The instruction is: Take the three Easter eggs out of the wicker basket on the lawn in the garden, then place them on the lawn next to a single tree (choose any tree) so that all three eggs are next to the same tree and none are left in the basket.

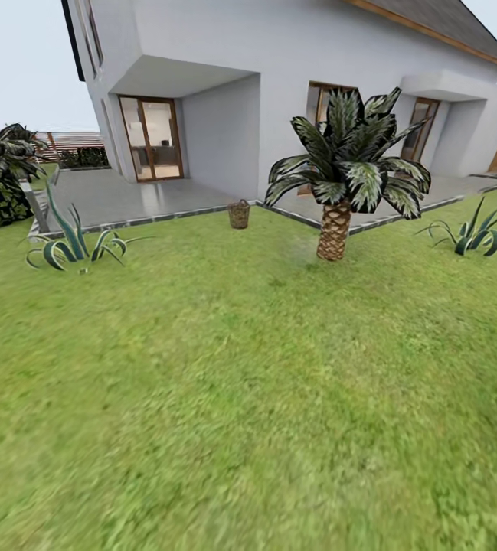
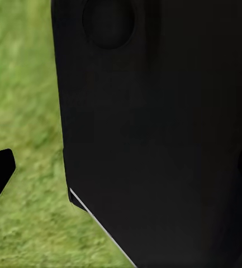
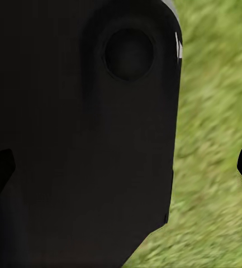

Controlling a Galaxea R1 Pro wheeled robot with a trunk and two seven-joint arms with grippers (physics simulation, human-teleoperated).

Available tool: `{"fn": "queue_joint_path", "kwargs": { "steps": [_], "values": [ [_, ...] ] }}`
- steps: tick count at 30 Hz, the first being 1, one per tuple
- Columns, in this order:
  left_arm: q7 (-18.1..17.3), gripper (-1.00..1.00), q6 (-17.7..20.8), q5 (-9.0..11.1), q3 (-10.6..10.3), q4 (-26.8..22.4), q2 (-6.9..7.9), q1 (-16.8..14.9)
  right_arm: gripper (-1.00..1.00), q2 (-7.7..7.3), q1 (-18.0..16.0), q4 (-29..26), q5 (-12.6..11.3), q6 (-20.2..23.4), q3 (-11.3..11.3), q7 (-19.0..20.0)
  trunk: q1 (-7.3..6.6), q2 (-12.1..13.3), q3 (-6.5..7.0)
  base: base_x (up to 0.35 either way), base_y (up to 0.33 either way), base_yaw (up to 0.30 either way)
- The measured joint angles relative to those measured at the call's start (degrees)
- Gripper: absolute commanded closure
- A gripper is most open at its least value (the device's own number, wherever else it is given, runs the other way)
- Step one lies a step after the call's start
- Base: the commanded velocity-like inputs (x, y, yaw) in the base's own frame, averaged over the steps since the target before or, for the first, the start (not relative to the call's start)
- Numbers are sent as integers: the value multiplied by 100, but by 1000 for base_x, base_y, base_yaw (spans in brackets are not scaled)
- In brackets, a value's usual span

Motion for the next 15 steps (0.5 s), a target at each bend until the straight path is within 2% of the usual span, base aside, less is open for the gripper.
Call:
{"fn": "queue_joint_path", "kwargs": {
  "steps": [15],
  "values": [
    [0,-100,0,-4,0,-1,0,0,-100,0,0,0,0,0,0,1,0,0,0,324,17,0]
  ]
}}
